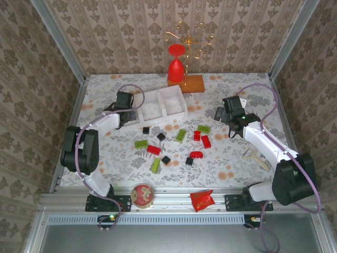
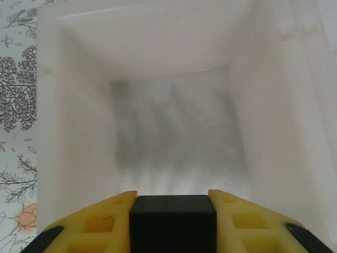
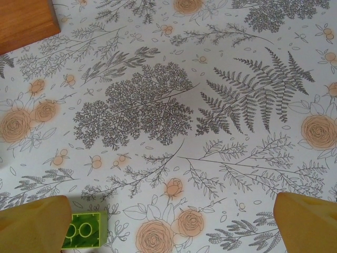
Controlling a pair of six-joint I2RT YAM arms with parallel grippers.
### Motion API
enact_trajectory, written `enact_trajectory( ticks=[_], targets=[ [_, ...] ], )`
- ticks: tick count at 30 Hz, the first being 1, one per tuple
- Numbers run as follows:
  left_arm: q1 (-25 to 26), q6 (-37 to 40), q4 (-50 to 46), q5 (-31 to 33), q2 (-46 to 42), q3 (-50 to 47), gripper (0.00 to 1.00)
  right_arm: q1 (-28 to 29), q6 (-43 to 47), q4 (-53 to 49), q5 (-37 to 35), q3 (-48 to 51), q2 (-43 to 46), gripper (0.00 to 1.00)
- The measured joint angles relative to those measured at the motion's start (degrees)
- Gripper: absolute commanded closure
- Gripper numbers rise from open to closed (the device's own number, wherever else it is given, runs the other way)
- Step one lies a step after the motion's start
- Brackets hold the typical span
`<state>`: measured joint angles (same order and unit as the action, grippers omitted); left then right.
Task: Sort the legos into containers by color
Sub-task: Place the lego in the container.
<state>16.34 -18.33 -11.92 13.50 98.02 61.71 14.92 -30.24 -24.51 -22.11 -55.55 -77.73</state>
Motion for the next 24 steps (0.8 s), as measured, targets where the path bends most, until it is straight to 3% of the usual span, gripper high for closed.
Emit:
enact_trajectory(
  ticks=[6,24],
  targets=[
    [0.00,0.09,-0.02,0.04,0.09,0.31,0.60,0.02,0.00,0.00,0.00,0.00,-0.02,0.00],
    [0.50,0.00,-1.97,0.48,-5.97,0.31,0.44,0.85,0.00,-0.33,-0.07,-2.08,-3.37,0.00]
  ],
)
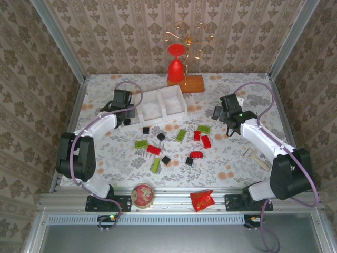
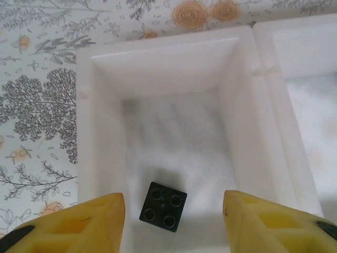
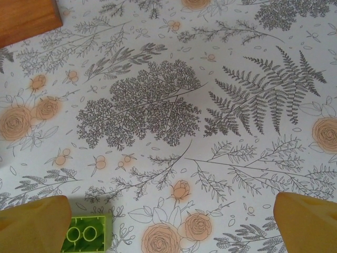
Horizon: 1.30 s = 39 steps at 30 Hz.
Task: Sort the legos into containers by color
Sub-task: Place the lego in the container, then pick up the lego from the center of the table.
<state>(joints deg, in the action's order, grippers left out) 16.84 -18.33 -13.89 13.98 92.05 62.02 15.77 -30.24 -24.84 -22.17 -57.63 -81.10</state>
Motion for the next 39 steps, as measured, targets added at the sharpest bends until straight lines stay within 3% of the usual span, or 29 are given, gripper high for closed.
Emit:
enact_trajectory(
  ticks=[5,10,22,39],
  targets=[
    [1.60,0.11,-0.48,0.68,-4.11,-1.29,0.32,1.05,-0.07,-0.83,-0.15,-0.04,-0.13,0.00],
    [3.67,-0.28,-0.98,1.62,-9.84,-5.22,0.01,3.28,-0.24,-2.14,-0.11,-0.11,-0.83,0.02],
    [7.61,-6.84,-1.09,3.26,-20.17,-16.31,0.00,7.50,-4.28,-6.97,5.99,-4.98,-9.97,0.01],
    [7.93,-13.53,0.70,3.87,-22.36,-21.27,0.00,8.94,-6.49,-11.76,11.04,-16.72,-25.29,0.00]
  ],
)
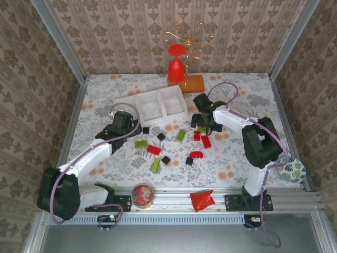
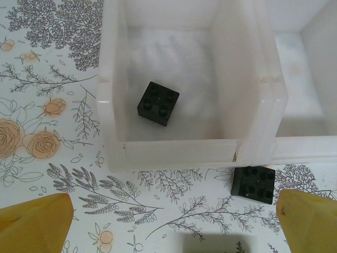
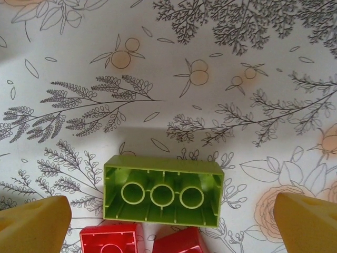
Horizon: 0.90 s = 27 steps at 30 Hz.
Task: Sort the legos into containers by color
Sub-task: Pick up the lego from the center of the table.
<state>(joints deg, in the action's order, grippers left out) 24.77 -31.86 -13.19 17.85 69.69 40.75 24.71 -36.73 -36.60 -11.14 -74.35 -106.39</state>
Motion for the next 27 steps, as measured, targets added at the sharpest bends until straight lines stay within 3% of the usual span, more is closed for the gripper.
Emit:
enact_trajectory(
  ticks=[27],
  targets=[
    [0.00,-0.13,0.46,0.22,0.74,0.00,0.00,0.68,0.09,-0.33,1.33,-1.38,-6.10,0.17]
  ],
)
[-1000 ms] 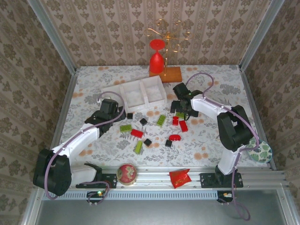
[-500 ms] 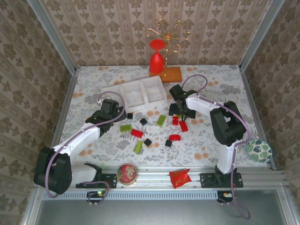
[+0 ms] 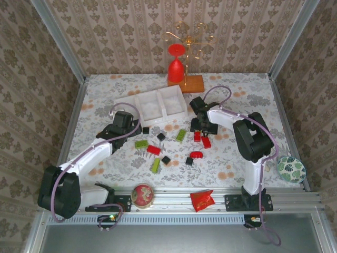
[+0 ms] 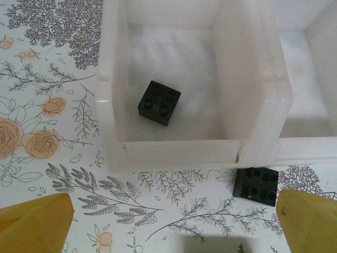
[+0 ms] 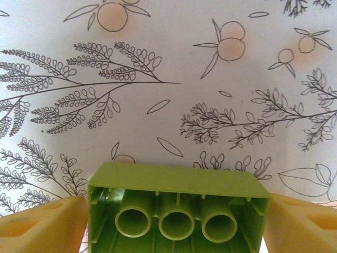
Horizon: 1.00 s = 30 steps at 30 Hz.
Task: Sort the legos into containers by color
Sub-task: Pick up the lego from the center of the table.
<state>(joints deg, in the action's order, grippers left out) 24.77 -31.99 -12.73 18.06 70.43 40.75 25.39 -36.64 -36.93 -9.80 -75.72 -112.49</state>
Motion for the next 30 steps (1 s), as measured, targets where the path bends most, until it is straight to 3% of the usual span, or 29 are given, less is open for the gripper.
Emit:
enact_trajectory(
  ticks=[8,14,30],
  targets=[
    [0.00,0.00,0.00,0.00,0.22,0.00,0.00,0.00,0.22,1.01,0.26,-0.11,-0.52,0.28],
    [0.00,0.00,0.20,0.00,0.46,0.00,0.00,0.00,0.33,1.16,0.39,-0.81,-0.74,0.47],
    [-0.02,0.00,0.35,1.55,0.44,0.00,0.00,4.70,1.84,0.85,-0.35,-3.89,2.01,0.51]
  ],
)
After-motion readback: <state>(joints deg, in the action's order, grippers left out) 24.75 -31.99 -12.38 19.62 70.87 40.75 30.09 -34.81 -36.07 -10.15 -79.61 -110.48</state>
